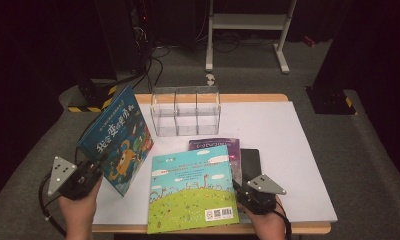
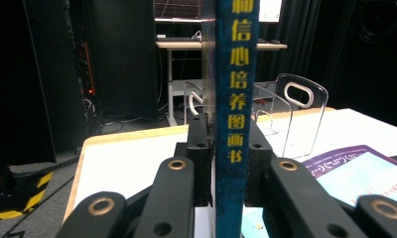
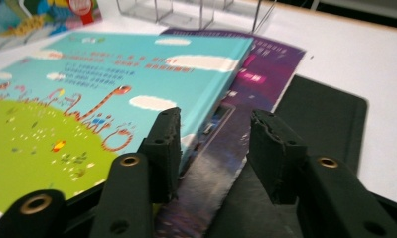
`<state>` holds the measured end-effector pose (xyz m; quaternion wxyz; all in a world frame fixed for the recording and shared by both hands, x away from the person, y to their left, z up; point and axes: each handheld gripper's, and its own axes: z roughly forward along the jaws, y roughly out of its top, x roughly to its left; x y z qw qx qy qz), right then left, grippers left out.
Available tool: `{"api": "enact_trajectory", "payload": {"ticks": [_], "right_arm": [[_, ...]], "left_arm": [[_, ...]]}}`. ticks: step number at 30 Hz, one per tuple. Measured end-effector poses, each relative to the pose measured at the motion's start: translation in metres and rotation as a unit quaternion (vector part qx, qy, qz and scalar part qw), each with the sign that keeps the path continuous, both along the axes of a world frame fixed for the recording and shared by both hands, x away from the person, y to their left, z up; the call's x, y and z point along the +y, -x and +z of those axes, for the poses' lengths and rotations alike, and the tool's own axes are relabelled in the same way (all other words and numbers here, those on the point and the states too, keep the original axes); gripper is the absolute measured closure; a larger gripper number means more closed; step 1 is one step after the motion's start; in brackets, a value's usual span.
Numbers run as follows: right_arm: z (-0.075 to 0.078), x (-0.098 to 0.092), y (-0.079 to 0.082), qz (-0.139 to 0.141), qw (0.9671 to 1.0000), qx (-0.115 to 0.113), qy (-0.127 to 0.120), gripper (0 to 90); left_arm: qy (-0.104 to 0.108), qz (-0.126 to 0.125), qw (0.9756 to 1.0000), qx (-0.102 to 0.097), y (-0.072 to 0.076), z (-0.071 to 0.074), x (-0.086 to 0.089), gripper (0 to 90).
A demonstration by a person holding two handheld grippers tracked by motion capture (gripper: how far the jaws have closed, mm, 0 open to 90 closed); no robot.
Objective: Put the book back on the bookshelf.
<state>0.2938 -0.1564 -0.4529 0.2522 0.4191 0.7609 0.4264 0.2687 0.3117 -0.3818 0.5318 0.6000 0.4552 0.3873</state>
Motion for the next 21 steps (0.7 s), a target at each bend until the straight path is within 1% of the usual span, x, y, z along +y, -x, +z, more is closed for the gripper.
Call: {"api": "enact_trajectory", "payload": {"ticks": [2,4,5,7,8,9,10,11,12,13,14,15,16,17,18,19,21], "right_arm": [[-0.001,-0.008,-0.001,0.002,0.9999,-0.009,-0.014,51.9],[-0.001,-0.018,-0.002,0.001,0.9996,-0.015,-0.023,51.3],[-0.001,-0.022,-0.003,0.002,0.9995,-0.018,-0.025,51.1],[0.001,-0.034,-0.008,0.003,0.9996,-0.023,-0.017,51.1],[0.001,-0.034,-0.008,0.003,0.9996,-0.023,-0.017,51.1],[0.001,-0.039,-0.010,0.002,0.9995,-0.024,-0.020,51.2],[0.001,-0.043,-0.011,-0.001,0.9993,-0.025,-0.028,51.2],[-0.001,-0.048,-0.010,-0.002,0.9987,-0.029,-0.042,51.1],[-0.003,-0.052,-0.008,0.000,0.9977,-0.034,-0.058,51.3],[-0.006,-0.054,-0.005,0.003,0.9970,-0.037,-0.068,51.5],[-0.009,-0.054,0.000,0.018,0.9964,-0.037,-0.074,51.5],[-0.009,-0.054,0.000,0.018,0.9964,-0.037,-0.074,51.5],[-0.013,-0.056,0.005,0.034,0.9955,-0.037,-0.080,51.3],[-0.013,-0.056,0.005,0.034,0.9955,-0.037,-0.080,51.3],[-0.013,-0.057,0.006,0.040,0.9948,-0.036,-0.086,50.8],[-0.011,-0.059,0.004,0.044,0.9940,-0.044,-0.090,50.4],[-0.010,-0.060,0.001,0.044,0.9944,-0.050,-0.082,50.2]], "left_arm": [[0.001,0.003,1.0000,0.009,0.000,0.001,-0.002,78.2],[-0.004,0.007,0.9999,0.008,0.000,0.002,-0.004,78.3],[-0.007,0.009,0.9999,0.005,0.001,0.001,-0.006,78.2],[-0.013,0.011,0.9999,0.001,0.002,-0.001,-0.008,78.2],[-0.009,0.008,0.9999,0.001,0.002,-0.002,-0.008,78.2],[0.000,0.001,1.0000,0.002,0.002,-0.002,-0.007,79.0],[0.022,-0.012,0.9997,0.004,0.002,-0.003,-0.005,79.5],[0.034,-0.016,0.9993,0.008,0.000,-0.003,-0.004,78.7],[0.038,-0.014,0.9992,0.008,0.000,-0.003,-0.005,78.1],[0.035,-0.012,0.9993,0.007,-0.001,-0.003,-0.006,78.2],[0.031,-0.011,0.9994,0.007,-0.002,-0.003,-0.007,78.3],[0.030,-0.010,0.9994,0.012,-0.003,-0.002,-0.008,78.3],[0.031,-0.009,0.9993,0.016,-0.004,-0.001,-0.008,78.1],[0.028,-0.005,0.9994,0.018,-0.004,0.000,-0.010,78.1],[0.023,-0.002,0.9995,0.020,-0.004,0.001,-0.012,78.1],[0.019,0.002,0.9996,0.021,-0.005,0.002,-0.014,78.2],[0.024,0.004,0.9995,0.023,-0.007,0.004,-0.017,77.7]]}}
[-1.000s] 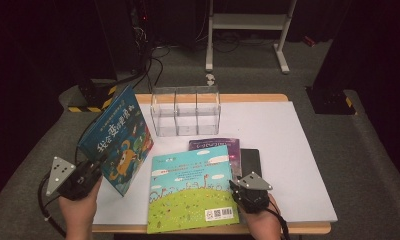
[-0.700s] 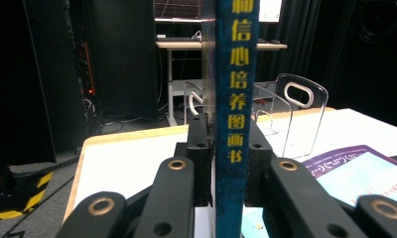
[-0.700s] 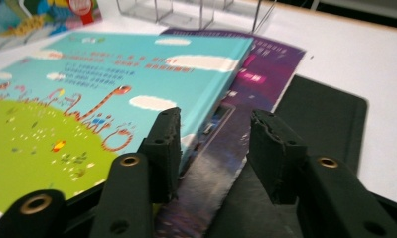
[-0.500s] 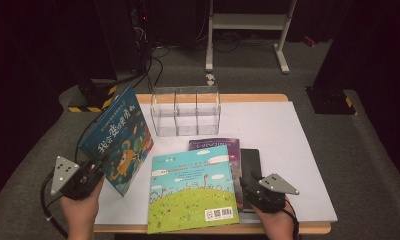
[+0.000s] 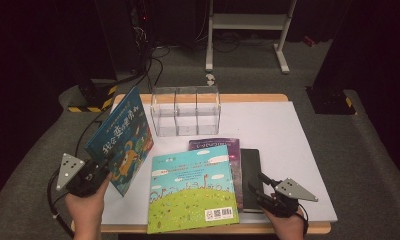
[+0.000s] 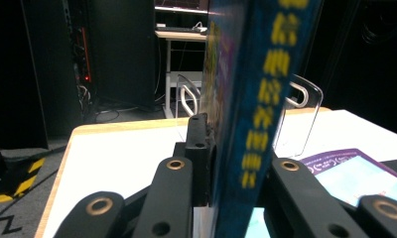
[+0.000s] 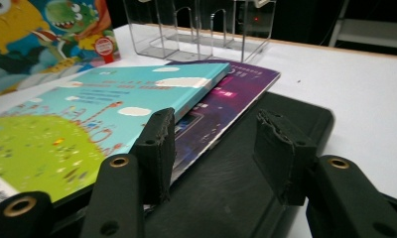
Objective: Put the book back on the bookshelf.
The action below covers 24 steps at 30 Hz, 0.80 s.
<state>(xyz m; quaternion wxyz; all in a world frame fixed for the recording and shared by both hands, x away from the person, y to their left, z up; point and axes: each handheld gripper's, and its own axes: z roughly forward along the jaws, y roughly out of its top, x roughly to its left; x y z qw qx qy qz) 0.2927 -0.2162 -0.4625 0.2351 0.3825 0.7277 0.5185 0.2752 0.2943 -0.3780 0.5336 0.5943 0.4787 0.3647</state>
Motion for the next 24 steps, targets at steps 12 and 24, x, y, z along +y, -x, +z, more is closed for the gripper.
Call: {"api": "enact_trajectory", "payload": {"ticks": [12,24], "right_arm": [[0.002,0.004,0.019,-0.041,0.9987,-0.007,0.031,50.5],[-0.003,0.006,0.017,-0.034,0.9989,0.000,0.033,50.3]], "left_arm": [[-0.014,-0.033,0.9992,-0.016,-0.014,0.011,0.008,74.1],[-0.037,-0.014,0.9991,-0.014,-0.016,0.019,0.000,82.3]]}}
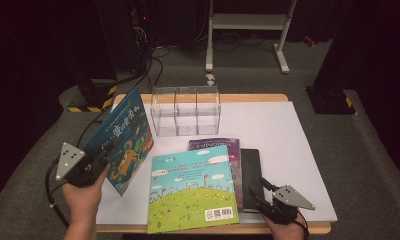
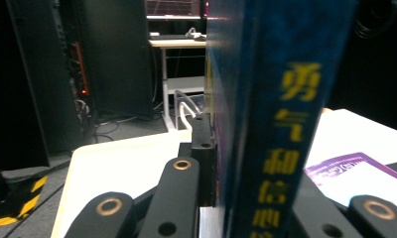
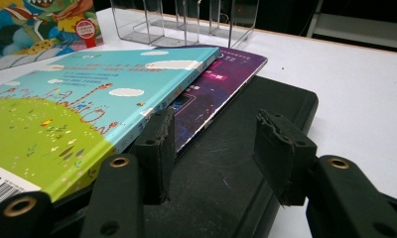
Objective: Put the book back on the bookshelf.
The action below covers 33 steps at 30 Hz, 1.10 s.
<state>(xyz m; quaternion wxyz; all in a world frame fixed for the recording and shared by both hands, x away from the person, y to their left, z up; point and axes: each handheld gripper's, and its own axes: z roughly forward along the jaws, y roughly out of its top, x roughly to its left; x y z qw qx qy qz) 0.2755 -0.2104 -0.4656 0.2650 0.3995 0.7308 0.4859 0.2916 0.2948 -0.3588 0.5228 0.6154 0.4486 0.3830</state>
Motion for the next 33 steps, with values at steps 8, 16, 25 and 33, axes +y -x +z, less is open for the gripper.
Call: {"api": "enact_trajectory", "payload": {"ticks": [8,16,25,33], "right_arm": [[0.004,-0.006,0.002,0.008,0.9999,-0.010,-0.009,50.5],[0.005,-0.002,0.000,0.021,0.9997,-0.016,-0.003,50.7],[0.007,-0.007,0.005,0.019,0.9995,-0.022,-0.008,51.1],[0.007,-0.009,0.000,0.019,0.9994,-0.019,-0.021,51.6]], "left_arm": [[-0.023,0.002,0.9996,0.016,-0.015,0.017,-0.017,82.8],[-0.017,-0.016,0.9995,0.022,-0.027,0.039,-0.031,82.9],[0.006,0.005,0.9999,0.009,-0.061,0.052,-0.049,82.9],[0.015,0.030,0.9994,0.005,-0.094,0.048,-0.063,82.9]]}}
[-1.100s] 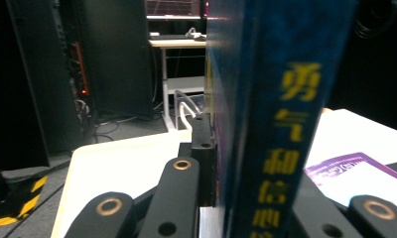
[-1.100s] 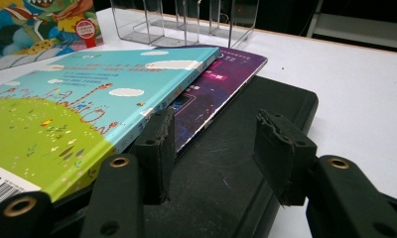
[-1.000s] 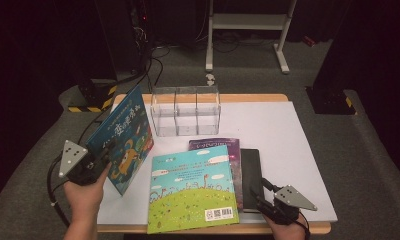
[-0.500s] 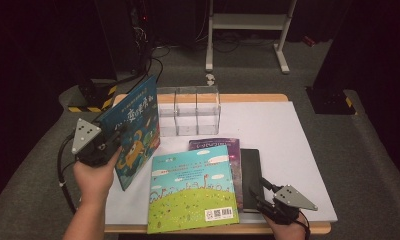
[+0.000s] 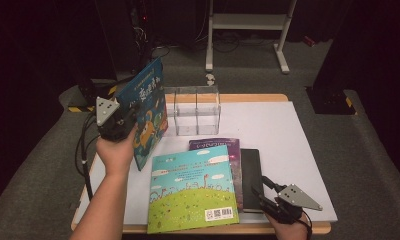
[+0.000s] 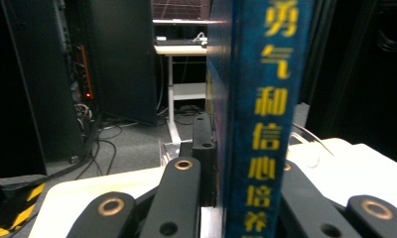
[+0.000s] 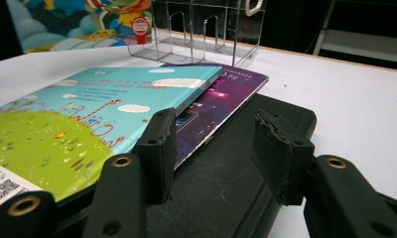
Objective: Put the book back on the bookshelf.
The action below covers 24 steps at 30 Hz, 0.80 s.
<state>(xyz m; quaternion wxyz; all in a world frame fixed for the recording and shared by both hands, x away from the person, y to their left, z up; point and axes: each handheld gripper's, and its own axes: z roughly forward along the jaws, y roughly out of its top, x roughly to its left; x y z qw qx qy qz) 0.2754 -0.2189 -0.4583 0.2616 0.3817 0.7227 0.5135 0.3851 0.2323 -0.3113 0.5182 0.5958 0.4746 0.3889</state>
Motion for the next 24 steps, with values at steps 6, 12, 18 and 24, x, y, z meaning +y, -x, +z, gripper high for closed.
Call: {"api": "enact_trajectory", "payload": {"ticks": [6,12,18,24], "right_arm": [[0.000,-0.002,0.000,0.003,1.0000,0.001,-0.004,52.3],[0.002,-0.003,0.001,0.004,0.9999,-0.002,-0.009,52.4],[0.002,-0.004,0.000,0.007,0.9999,-0.001,-0.013,52.5],[0.000,-0.002,-0.002,0.015,0.9997,0.006,-0.017,52.9]], "left_arm": [[0.000,0.015,0.9998,-0.009,-0.020,-0.003,-0.007,82.9],[0.006,0.034,0.9993,-0.014,-0.038,-0.005,-0.015,82.8],[0.003,0.042,0.9990,-0.015,-0.056,-0.010,-0.023,82.9],[0.006,0.051,0.9986,-0.013,-0.072,-0.020,-0.027,82.9]]}}
